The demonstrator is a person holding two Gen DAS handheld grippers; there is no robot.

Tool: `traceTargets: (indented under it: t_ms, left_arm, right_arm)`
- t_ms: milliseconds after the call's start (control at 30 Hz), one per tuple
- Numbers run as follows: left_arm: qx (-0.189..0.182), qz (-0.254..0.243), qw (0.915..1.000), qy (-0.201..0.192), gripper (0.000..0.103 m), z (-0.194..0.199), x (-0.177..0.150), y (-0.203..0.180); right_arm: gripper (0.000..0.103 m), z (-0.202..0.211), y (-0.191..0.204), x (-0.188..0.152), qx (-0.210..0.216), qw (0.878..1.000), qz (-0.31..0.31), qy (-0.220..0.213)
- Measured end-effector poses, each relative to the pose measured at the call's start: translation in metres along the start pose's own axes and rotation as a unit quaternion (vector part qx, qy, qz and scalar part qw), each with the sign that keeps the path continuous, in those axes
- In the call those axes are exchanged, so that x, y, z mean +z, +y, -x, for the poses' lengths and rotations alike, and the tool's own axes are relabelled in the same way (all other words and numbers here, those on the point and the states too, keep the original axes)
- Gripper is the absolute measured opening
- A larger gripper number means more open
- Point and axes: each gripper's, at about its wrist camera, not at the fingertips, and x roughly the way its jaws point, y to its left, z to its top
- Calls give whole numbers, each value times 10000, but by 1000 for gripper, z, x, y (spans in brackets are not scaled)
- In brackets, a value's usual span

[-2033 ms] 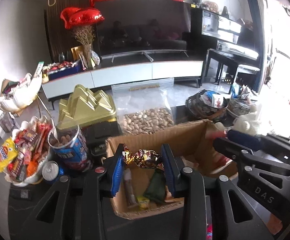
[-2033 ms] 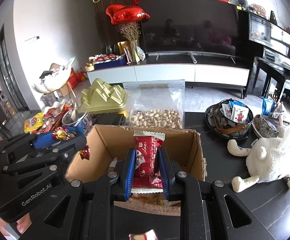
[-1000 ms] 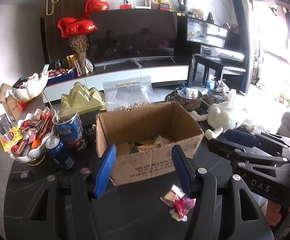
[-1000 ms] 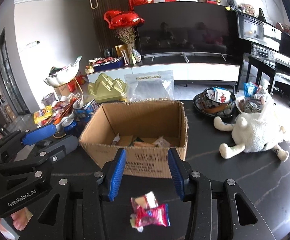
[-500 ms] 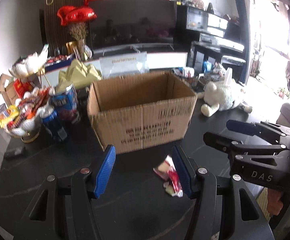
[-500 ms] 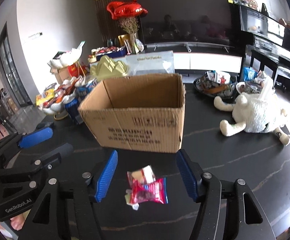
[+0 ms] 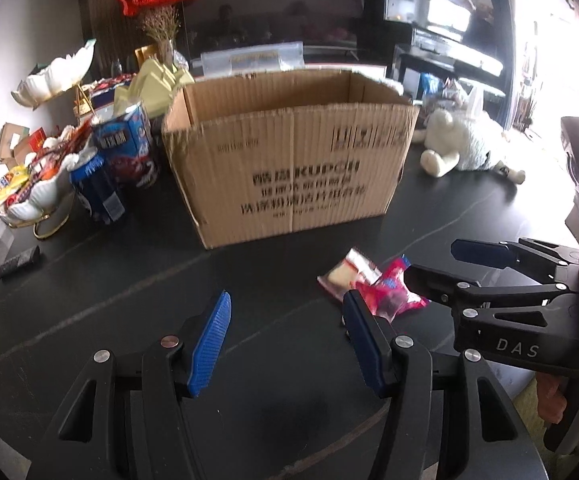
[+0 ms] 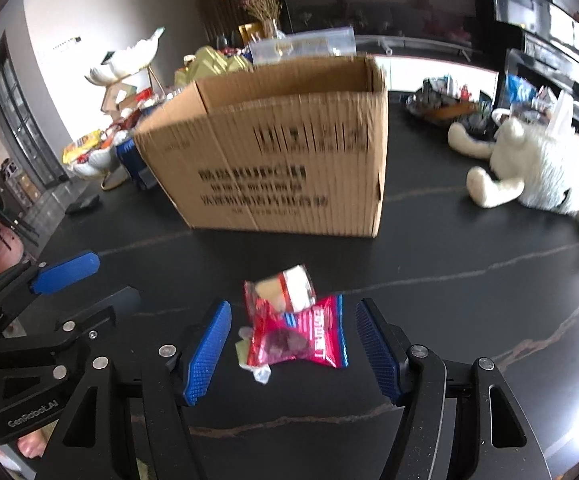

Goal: Organize snacks
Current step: 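Move both tools back toward the pink wafer pack and small candies, then grasp the pale green candy with the left tool while the right tool grasps the pink wafer pack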

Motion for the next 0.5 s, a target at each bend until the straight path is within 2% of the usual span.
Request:
traceTargets:
  t_ms: [67,500]
  left_arm:
    - [-17,8,10000,94,57,-7,-4,0]
    - [-130,155,9988,435,57,-35,-21,1]
  right_arm:
    - [73,-9,-3,-4,56,9999,-9,113]
    - [73,-50,-9,-15,106,9986,20,525]
